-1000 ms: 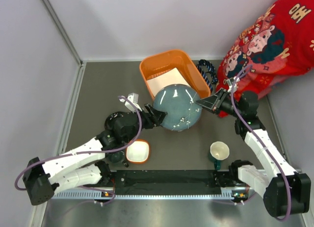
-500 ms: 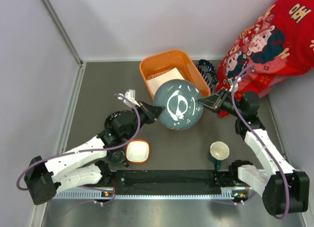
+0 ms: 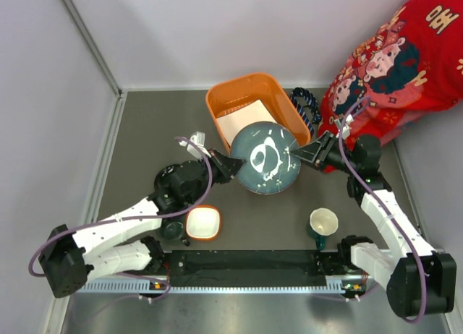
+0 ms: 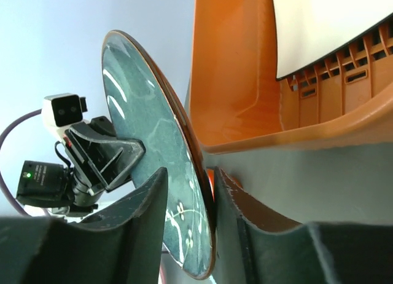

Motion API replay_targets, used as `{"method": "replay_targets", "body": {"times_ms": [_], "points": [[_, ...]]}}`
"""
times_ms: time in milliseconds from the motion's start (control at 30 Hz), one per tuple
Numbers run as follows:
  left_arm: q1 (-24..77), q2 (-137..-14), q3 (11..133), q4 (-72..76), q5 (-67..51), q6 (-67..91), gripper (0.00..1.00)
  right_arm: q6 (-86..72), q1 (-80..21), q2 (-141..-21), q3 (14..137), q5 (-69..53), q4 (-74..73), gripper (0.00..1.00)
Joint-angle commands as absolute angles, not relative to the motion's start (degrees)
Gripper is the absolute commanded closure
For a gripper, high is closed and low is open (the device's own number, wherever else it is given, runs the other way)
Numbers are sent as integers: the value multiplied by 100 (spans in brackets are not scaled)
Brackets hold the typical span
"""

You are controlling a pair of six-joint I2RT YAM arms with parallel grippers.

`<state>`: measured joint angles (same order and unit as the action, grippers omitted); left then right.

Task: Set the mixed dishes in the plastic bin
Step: Pick up the plate at the center of the board.

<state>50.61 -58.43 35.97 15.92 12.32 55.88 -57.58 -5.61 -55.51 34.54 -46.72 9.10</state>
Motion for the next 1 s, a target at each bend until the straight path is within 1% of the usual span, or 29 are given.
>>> {"method": "replay_targets", "body": {"times_ms": [0,200,367,700,833,967], "points": [[5071,-5967,3806,2416,730,5572,100,-5652,-615,-5423,3630,-5168,1204,64],[5045,-6126,3928,2680,484,5748,100,-5599,-624,-5510,3595,-5177,1248,61],[5054,-6135,4104,2619,413,5739,100,-5493,-624,-5555,3630,-5115,1169,60],[5045,-5801,4254,2259,510,5599,100,-4861,-624,-5599,3752,-4834,581,55],[5045,-5713,4280,2127,562,5546,100,-4448,-624,-5555,3885,-4562,28,54],[5045,-5617,4280,2074,615,5537,100,-4263,-633,-5511,3929,-4439,-211,52]]}}
